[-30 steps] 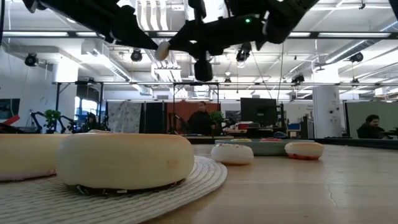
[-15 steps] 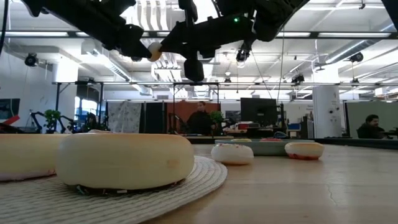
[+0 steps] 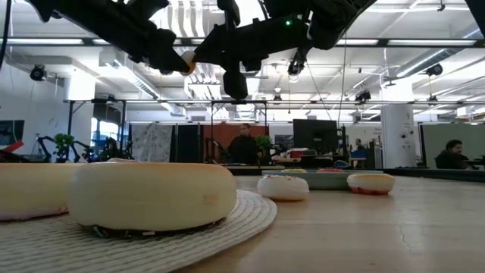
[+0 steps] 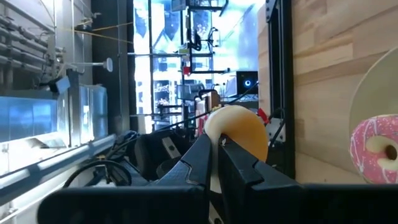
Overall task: Pick & Place donuts
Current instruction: Put the small blue donut on the blue plate
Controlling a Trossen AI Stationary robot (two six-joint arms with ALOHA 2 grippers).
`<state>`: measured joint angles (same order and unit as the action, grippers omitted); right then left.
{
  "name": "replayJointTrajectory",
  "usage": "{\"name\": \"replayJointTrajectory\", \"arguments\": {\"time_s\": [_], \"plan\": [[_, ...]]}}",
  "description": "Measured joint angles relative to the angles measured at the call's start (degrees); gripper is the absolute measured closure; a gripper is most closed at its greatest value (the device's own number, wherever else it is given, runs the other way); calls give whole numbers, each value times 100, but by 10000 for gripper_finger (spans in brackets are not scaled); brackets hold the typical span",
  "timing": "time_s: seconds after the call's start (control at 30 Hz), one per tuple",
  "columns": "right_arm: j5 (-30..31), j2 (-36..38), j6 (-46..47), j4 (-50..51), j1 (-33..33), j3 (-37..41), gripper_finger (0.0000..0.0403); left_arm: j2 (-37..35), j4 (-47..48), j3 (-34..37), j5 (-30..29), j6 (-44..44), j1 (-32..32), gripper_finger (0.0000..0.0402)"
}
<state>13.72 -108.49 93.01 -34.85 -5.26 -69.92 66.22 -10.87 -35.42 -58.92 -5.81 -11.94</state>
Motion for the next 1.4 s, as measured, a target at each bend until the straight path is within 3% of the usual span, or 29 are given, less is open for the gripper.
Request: {"name": "replayJointTrajectory", "arguments": {"time_s": [0.4,0.7,0.77,1.03,1.23,1.3,1.4], "plan": [[-25,0,121,-20,37,-6,390,0,7,-2,-123,-329,162,266],[-180,18,-15,234,41,-15,390,2,49,-51,39,-465,166,383],[-244,22,-167,379,39,-16,387,2,88,-52,46,-491,166,393],[-426,30,-840,643,16,-12,312,2,641,-68,100,-296,162,394],[-615,596,-1622,2476,-100,-4,253,2,1086,-72,522,-113,160,395],[-416,1003,-2052,3417,-128,-4,239,2,1203,-67,691,-103,160,395],[165,1698,-2553,4750,-140,-4,224,16,1155,-41,1403,-182,161,395]]}}
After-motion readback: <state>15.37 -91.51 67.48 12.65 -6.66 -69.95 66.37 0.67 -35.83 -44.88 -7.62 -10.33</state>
